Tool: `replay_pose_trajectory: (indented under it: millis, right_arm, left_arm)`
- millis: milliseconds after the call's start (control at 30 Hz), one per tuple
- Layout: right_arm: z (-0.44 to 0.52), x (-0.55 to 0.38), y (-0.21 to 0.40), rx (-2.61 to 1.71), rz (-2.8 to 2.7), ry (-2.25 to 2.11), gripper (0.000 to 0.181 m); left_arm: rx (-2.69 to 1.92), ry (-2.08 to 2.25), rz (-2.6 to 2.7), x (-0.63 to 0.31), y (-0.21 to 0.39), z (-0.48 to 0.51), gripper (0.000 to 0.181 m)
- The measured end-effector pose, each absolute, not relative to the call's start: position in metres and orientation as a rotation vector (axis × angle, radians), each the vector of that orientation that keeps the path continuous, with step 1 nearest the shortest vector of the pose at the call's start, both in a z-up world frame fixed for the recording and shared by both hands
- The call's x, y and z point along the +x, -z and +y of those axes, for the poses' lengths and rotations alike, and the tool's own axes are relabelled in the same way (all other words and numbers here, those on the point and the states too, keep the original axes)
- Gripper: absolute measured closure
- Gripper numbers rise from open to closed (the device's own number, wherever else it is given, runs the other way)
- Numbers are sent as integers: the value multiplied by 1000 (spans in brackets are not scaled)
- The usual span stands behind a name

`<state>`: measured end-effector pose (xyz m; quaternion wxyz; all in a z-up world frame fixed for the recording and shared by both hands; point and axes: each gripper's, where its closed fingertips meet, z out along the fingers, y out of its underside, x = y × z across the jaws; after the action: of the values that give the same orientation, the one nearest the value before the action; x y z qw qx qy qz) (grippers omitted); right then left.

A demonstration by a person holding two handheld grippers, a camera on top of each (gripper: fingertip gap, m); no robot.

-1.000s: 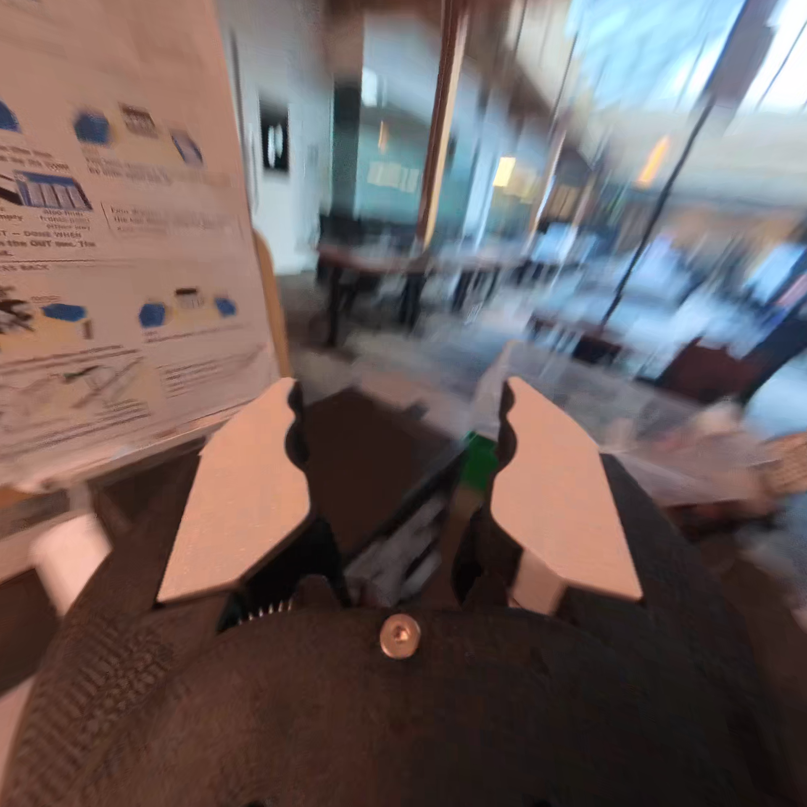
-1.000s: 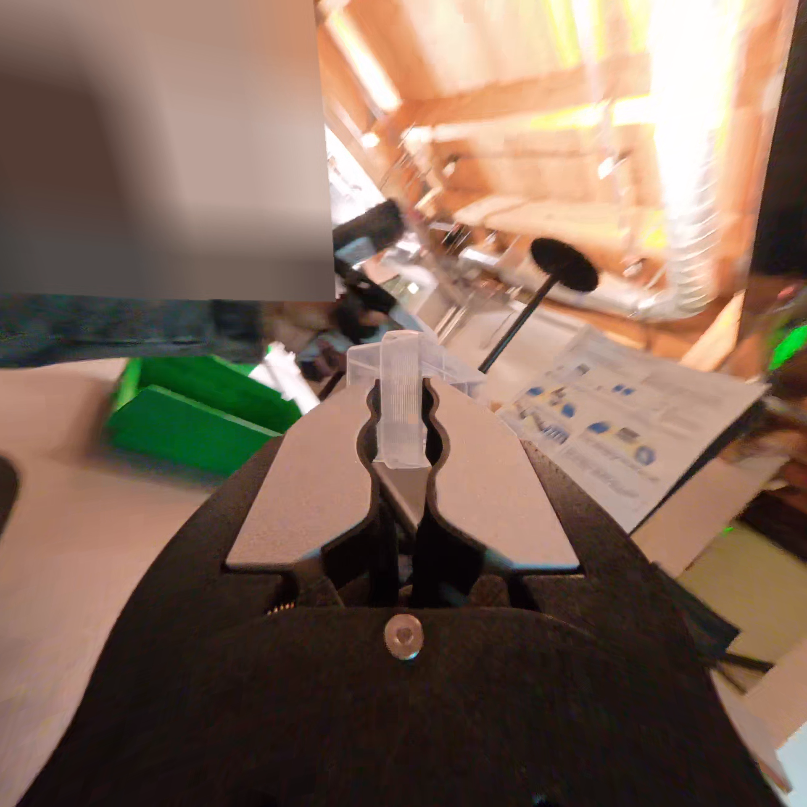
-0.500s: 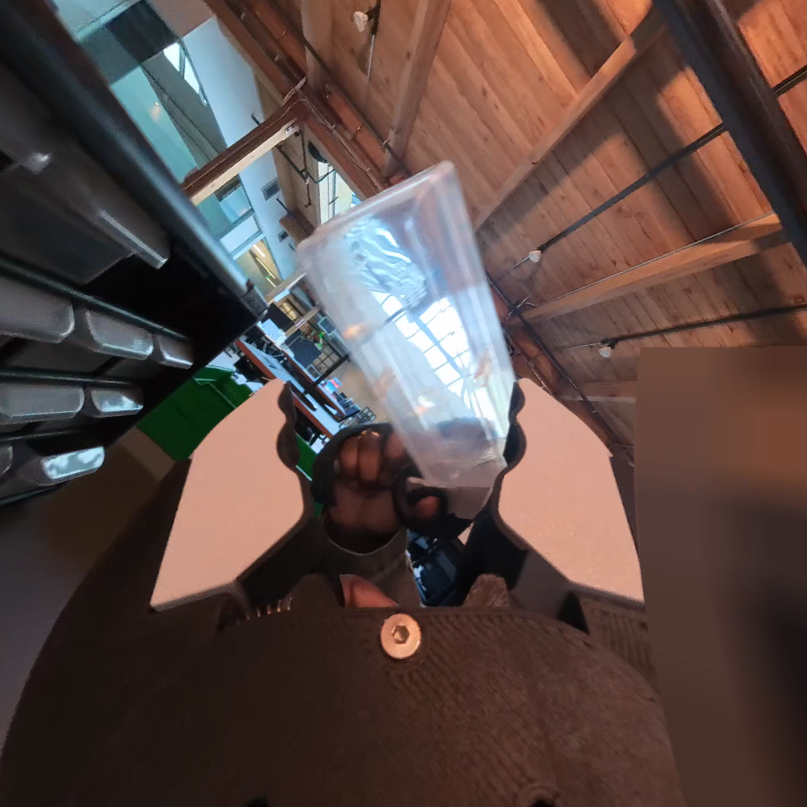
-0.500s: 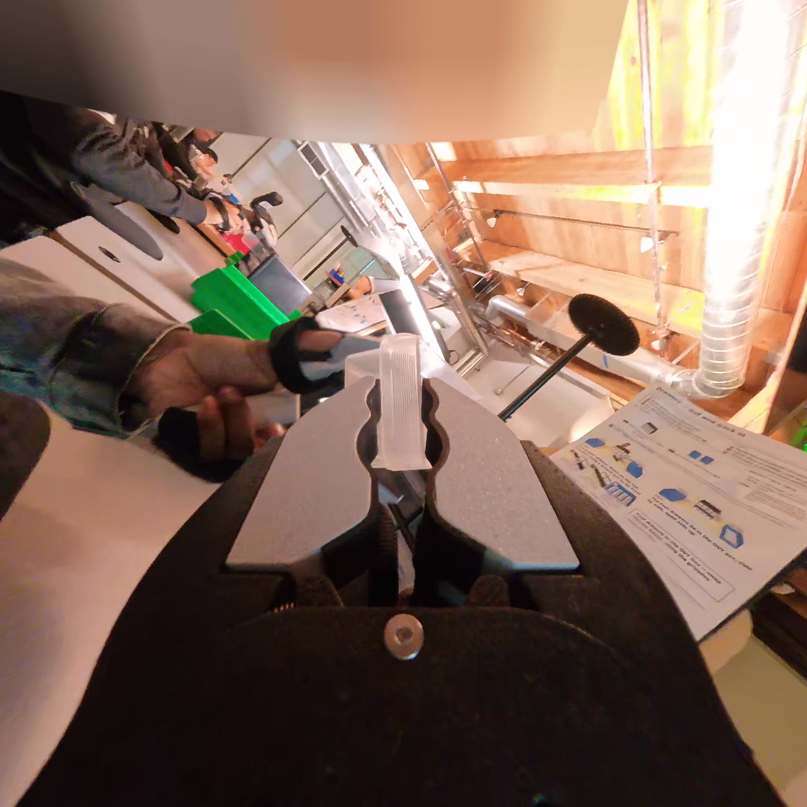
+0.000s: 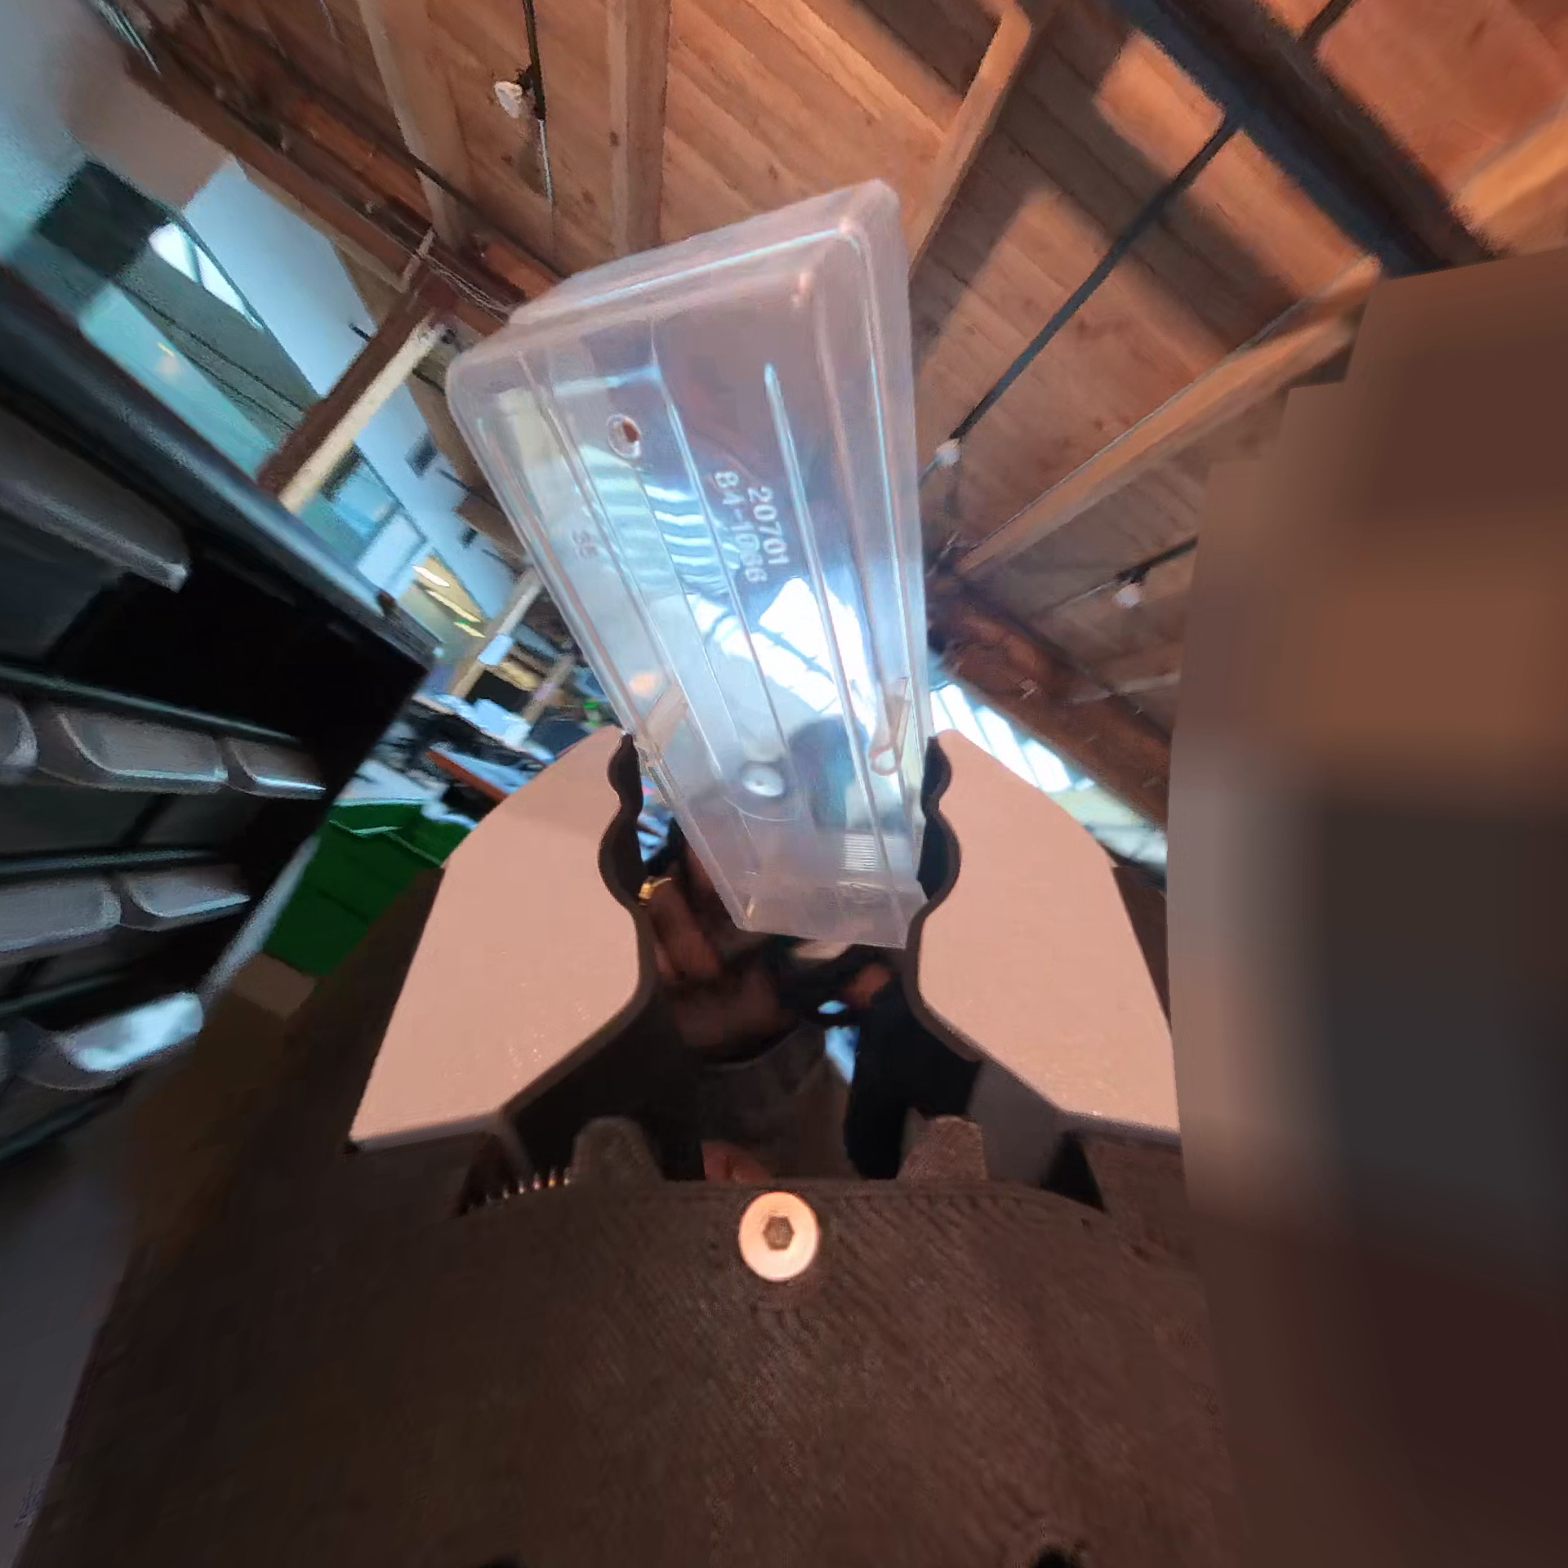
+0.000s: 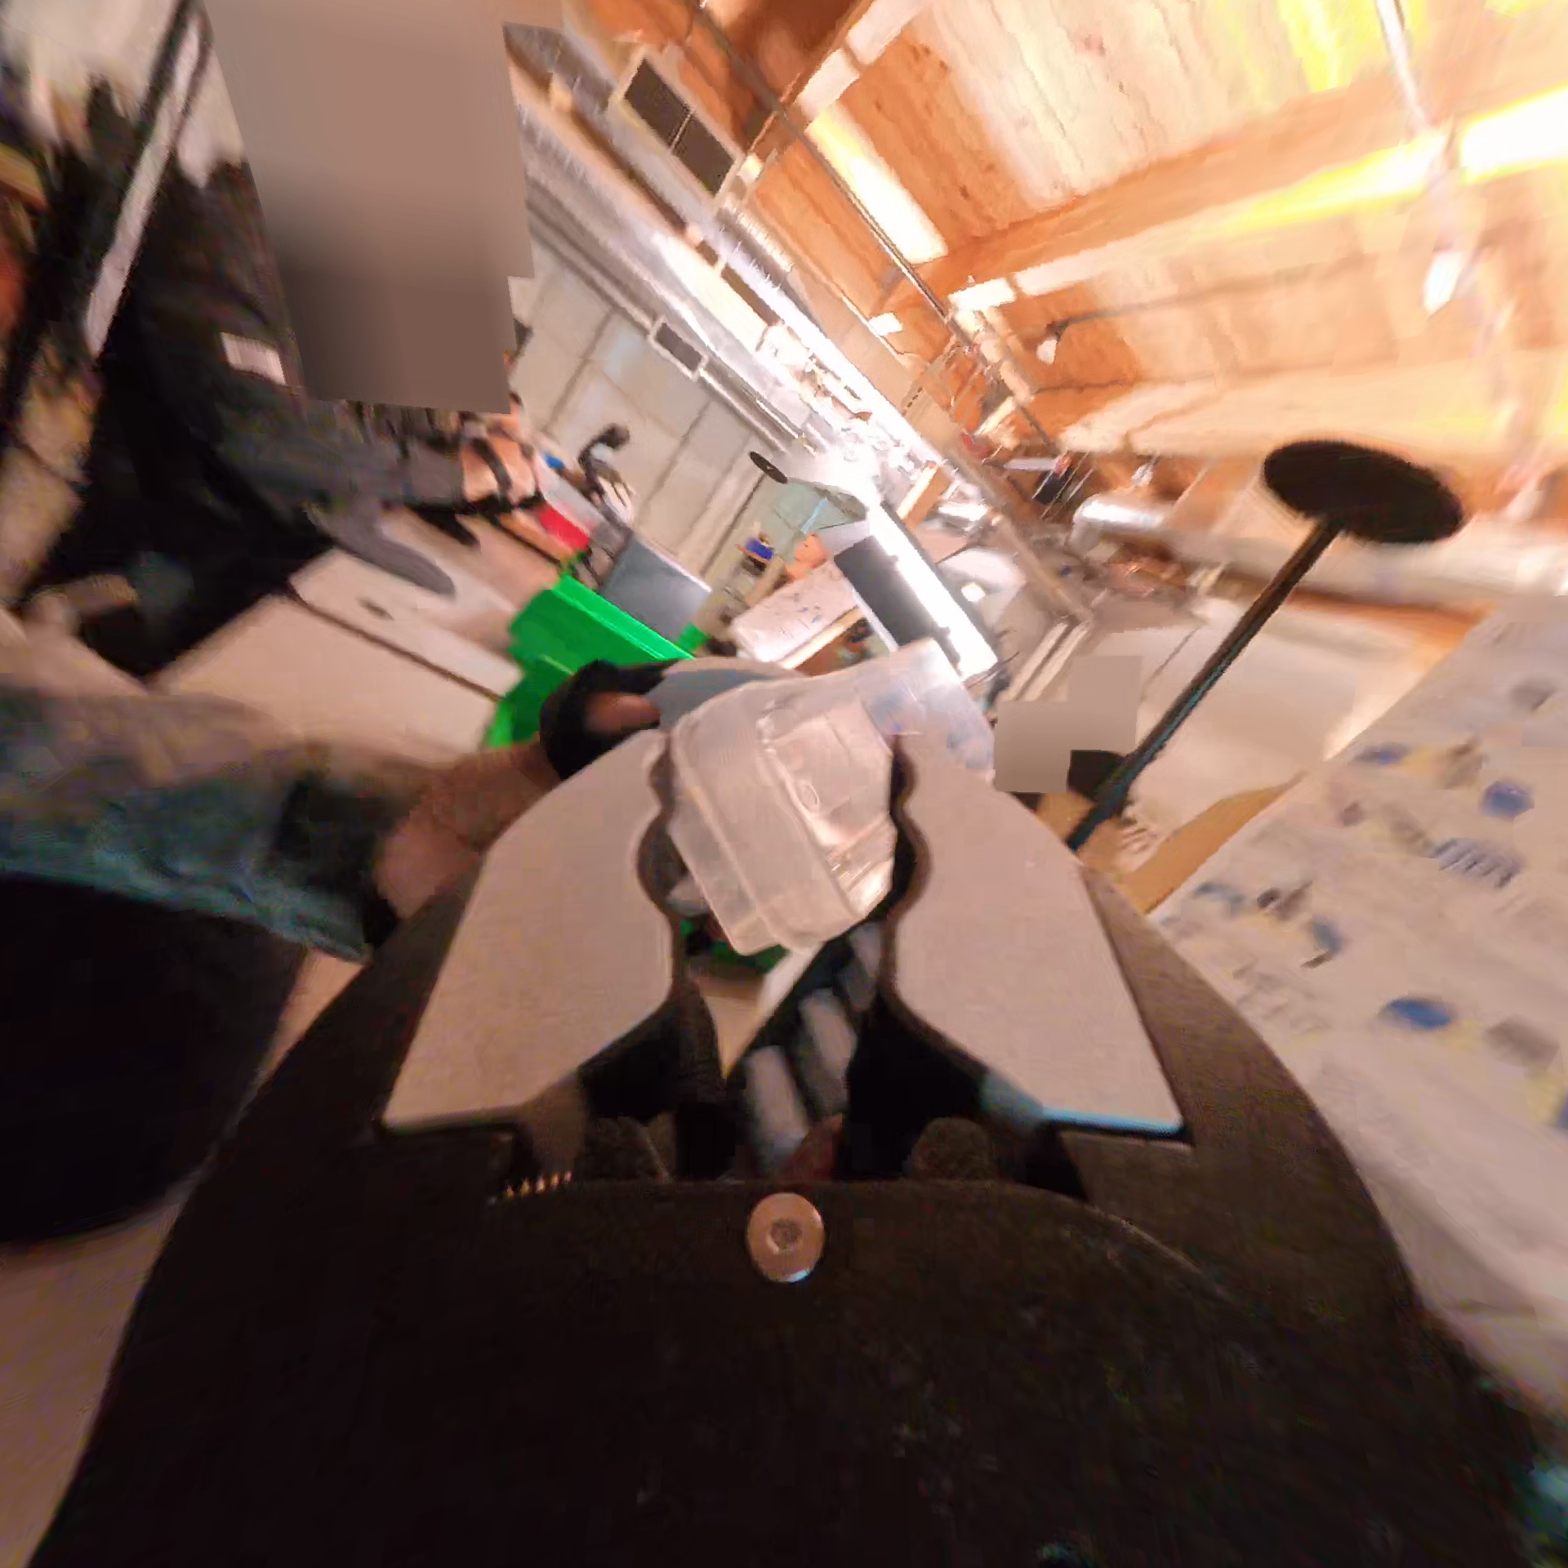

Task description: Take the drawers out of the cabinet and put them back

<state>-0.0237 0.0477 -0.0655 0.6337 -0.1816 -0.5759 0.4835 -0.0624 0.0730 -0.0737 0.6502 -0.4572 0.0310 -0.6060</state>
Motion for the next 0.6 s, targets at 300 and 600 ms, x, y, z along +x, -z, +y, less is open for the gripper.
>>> replay_pose_trajectory:
  millis: [300, 600]
  right_arm:
    - [83, -29, 65, -1059, -1349, -1584, 98]
    - [73, -37, 92, -1091, -1502, -1482, 124]
  left_arm:
    - [-1306, 848, 454, -23, 106, 79, 118]
    - [-1372, 782, 513, -16, 118, 82, 118]
